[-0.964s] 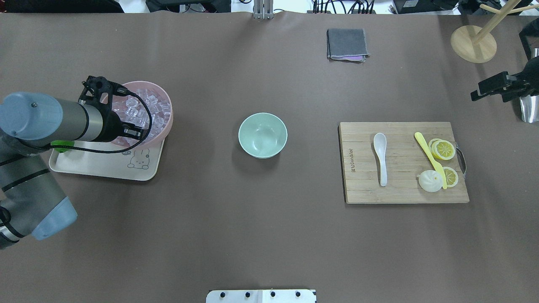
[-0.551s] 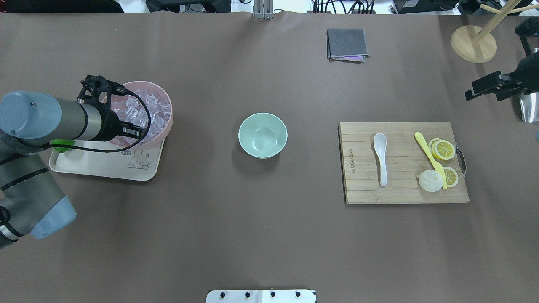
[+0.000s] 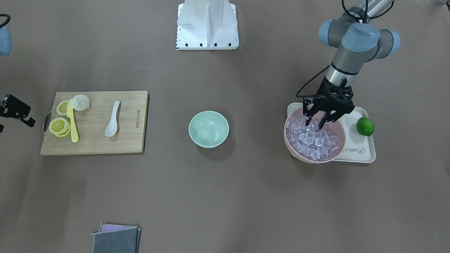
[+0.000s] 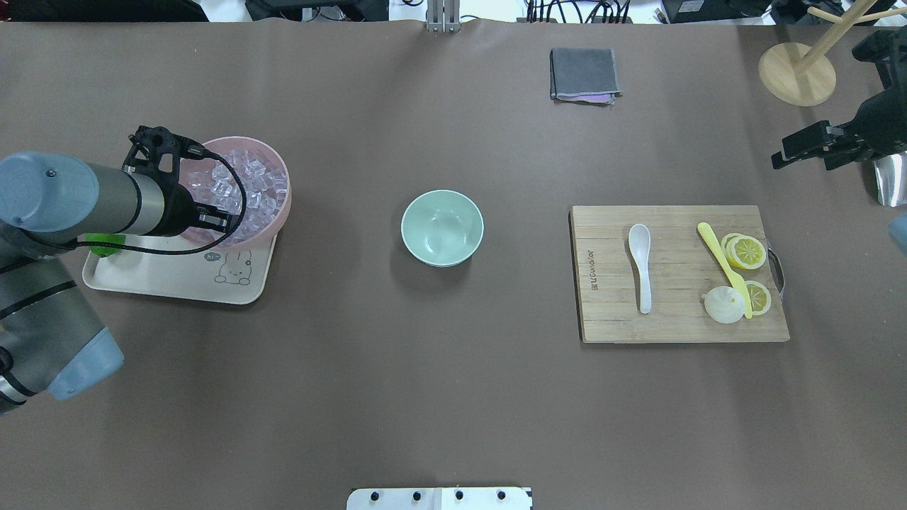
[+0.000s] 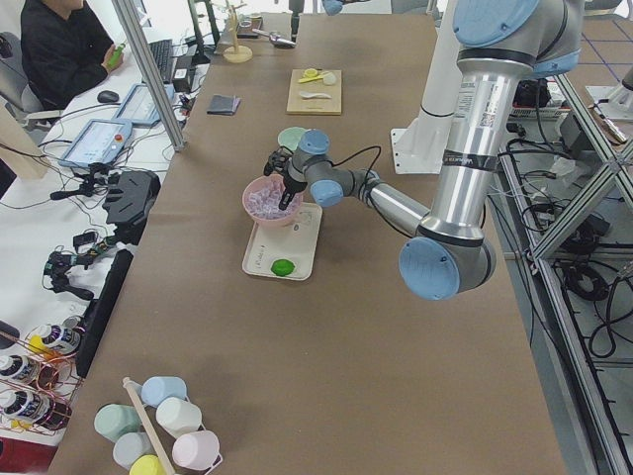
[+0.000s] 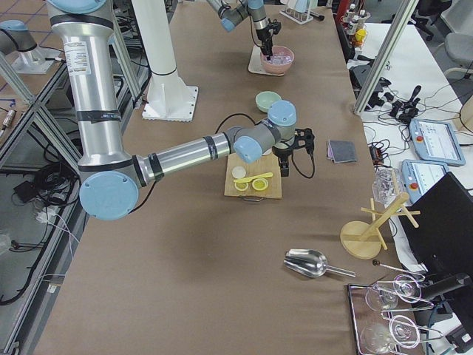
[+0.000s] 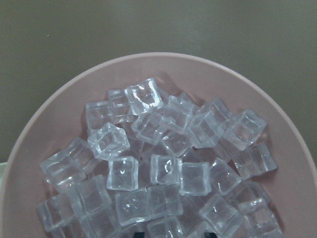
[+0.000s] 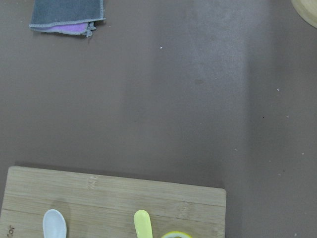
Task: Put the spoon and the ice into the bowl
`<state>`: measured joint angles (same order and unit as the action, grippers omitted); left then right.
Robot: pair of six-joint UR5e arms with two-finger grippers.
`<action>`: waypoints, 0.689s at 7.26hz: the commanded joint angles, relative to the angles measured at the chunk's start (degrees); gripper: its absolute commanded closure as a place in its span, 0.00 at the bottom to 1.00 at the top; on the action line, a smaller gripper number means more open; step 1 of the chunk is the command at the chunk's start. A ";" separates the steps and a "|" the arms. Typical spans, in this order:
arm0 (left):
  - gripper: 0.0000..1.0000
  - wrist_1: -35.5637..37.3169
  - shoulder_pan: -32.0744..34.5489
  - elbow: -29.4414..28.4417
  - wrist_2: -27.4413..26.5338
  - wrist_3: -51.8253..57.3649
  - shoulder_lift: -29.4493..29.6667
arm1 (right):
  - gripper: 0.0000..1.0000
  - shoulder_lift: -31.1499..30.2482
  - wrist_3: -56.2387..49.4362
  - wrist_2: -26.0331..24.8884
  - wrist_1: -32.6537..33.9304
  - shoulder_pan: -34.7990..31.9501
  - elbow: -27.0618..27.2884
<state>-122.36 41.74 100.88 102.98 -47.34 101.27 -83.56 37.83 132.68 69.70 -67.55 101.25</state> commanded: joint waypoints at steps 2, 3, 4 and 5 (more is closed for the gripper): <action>0.49 0.02 -0.26 -0.15 -0.06 -0.12 0.33 | 0.00 -0.03 0.05 -0.40 0.00 0.14 -0.09; 0.49 0.02 -0.26 0.02 0.03 -0.12 0.42 | 0.00 -0.03 0.05 -0.40 0.00 0.14 -0.09; 0.50 0.02 -0.35 0.02 0.03 -0.12 0.33 | 0.00 -0.03 0.05 -0.40 0.00 0.14 -0.09; 0.68 0.02 -0.35 -0.07 0.03 -0.12 0.24 | 0.00 -0.03 0.05 -0.92 0.00 0.14 -0.09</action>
<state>-122.34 41.44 100.85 103.00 -47.46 101.59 -83.58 37.88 132.15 69.70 -67.42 101.17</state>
